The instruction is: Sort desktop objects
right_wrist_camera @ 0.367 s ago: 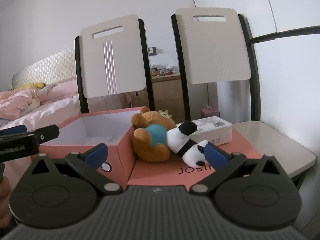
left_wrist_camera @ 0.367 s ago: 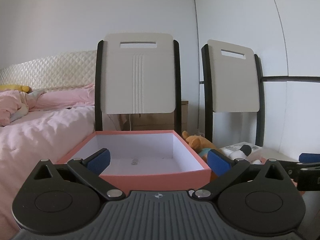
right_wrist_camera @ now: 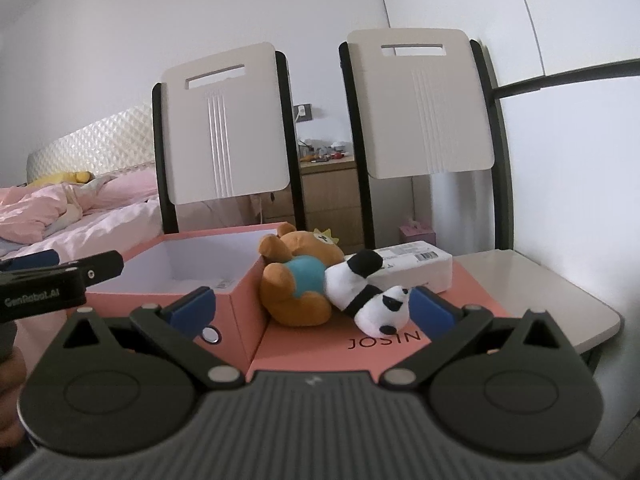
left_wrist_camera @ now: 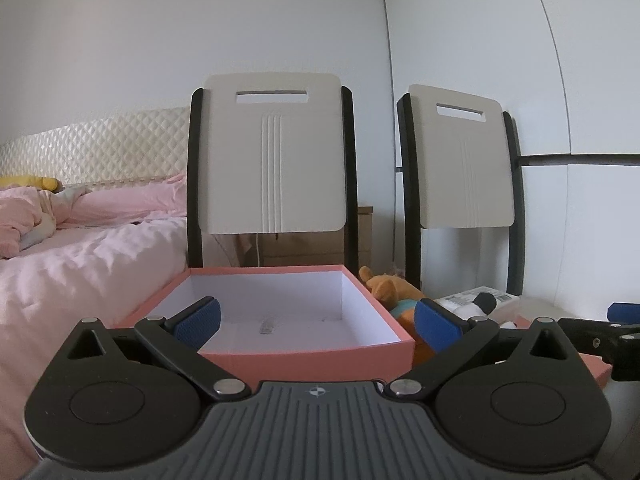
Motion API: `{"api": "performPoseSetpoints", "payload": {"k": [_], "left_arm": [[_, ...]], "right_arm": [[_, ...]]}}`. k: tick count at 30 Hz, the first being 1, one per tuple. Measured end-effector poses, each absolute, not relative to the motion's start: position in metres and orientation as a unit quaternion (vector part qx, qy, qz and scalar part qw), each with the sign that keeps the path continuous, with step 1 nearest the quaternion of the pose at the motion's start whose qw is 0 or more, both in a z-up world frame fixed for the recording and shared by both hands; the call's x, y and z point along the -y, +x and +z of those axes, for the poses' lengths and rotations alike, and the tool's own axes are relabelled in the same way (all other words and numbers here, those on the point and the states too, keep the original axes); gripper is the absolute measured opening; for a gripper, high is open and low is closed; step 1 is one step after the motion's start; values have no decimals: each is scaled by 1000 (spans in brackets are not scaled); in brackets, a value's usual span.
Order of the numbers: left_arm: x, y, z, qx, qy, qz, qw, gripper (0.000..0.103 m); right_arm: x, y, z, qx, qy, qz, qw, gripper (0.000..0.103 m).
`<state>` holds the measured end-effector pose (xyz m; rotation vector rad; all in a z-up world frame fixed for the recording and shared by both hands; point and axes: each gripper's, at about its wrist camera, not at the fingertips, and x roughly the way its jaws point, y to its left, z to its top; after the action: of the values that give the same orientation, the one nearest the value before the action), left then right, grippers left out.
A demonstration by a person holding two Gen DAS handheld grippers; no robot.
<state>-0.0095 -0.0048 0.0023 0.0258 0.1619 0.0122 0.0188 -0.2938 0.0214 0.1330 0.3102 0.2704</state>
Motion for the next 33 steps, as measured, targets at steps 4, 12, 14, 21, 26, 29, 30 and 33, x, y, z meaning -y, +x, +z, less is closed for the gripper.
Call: {"api": "performPoseSetpoints", "payload": {"k": [4, 12, 14, 21, 26, 29, 30, 33], "left_arm": [[7, -12, 4, -80, 12, 9, 997, 103], [0, -10, 12, -80, -1, 11, 997, 103], [-1, -8, 13, -81, -2, 11, 997, 103], [-3, -2, 15, -85, -7, 11, 996, 103], [-4, 2, 18, -87, -14, 9, 996, 103], [-6, 3, 19, -86, -25, 2, 996, 103], [-7, 5, 19, -87, -24, 1, 996, 103], [-11, 11, 18, -91, -31, 9, 995, 103]], "right_arm": [[296, 22, 22, -156, 67, 138, 976, 103], [297, 17, 20, -157, 61, 137, 976, 103], [296, 21, 17, -163, 65, 135, 975, 103], [294, 19, 19, -168, 60, 138, 974, 103], [294, 22, 19, -179, 63, 131, 973, 103], [293, 21, 20, -179, 60, 127, 974, 103], [294, 20, 21, -174, 61, 126, 975, 103], [293, 21, 22, -167, 58, 125, 976, 103]]}}
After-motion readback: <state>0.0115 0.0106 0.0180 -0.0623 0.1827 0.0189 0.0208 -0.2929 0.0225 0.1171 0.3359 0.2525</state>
